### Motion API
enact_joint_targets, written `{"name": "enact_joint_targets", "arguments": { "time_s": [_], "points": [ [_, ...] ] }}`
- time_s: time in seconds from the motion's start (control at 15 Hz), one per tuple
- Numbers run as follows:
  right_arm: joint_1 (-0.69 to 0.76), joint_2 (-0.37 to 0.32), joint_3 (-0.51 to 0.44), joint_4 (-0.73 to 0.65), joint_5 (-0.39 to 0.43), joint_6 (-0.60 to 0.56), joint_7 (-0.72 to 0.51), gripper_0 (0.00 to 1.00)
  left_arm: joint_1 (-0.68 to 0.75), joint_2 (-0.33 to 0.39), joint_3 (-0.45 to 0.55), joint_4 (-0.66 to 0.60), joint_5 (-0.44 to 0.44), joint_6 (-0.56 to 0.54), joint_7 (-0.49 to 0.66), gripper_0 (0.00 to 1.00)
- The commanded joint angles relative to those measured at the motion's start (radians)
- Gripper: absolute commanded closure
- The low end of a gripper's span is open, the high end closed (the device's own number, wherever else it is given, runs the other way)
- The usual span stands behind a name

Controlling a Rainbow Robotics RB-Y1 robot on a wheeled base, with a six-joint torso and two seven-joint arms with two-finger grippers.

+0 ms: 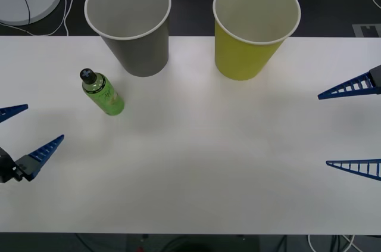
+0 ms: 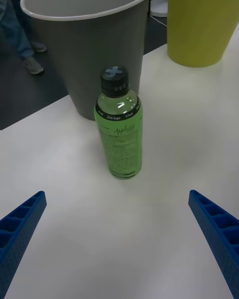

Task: Put the can into the green bin and the plastic bottle into the gray bin

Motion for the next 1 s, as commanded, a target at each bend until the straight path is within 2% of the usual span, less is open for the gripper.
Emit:
{"name": "enact_joint_targets", "arguments": {
  "time_s": [0.07,0.53,1.0],
  "points": [
    [0.0,0.0,0.0,0.0,0.0,0.0,0.0,0.0,-0.034,-0.022,-0.056,0.001,-0.028,0.04,0.001,0.0],
    [0.0,0.0,0.0,0.0,0.0,0.0,0.0,0.0,-0.149,-0.068,-0.145,0.078,-0.084,0.065,0.012,0.0],
    [0.0,0.0,0.0,0.0,0.0,0.0,0.0,0.0,-0.241,-0.078,-0.228,0.153,-0.105,0.123,0.023,0.0]
  ]
}}
